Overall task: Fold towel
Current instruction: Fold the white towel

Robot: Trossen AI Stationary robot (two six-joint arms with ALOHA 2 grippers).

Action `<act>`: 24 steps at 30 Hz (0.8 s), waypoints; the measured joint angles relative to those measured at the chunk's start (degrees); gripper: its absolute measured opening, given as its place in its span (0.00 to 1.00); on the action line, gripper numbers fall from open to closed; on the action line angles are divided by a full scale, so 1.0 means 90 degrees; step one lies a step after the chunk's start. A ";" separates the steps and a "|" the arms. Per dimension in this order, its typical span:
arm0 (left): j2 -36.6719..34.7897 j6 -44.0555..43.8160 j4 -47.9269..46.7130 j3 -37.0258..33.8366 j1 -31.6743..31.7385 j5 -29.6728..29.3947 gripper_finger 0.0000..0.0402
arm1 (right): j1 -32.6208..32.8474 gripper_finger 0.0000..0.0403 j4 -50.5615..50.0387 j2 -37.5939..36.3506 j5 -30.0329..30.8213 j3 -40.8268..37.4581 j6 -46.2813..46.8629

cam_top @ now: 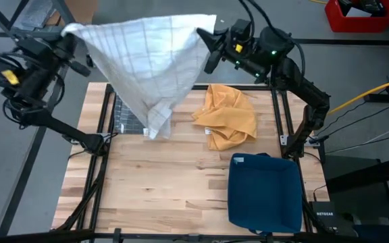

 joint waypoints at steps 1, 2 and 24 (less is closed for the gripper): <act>0.0003 0.0308 0.0268 0.0000 0.0028 0.0033 0.00 | 0.0000 0.00 0.0151 0.0000 0.0089 -0.0006 -0.0137; 0.0003 0.0555 0.0470 0.0000 0.0049 0.0063 0.00 | -0.0005 0.00 0.0316 0.0000 0.0209 -0.0009 -0.0291; 0.0167 0.1602 0.0886 0.0002 0.0802 0.1567 0.00 | -0.0831 0.00 0.1298 0.0005 -0.0047 0.0000 -0.0382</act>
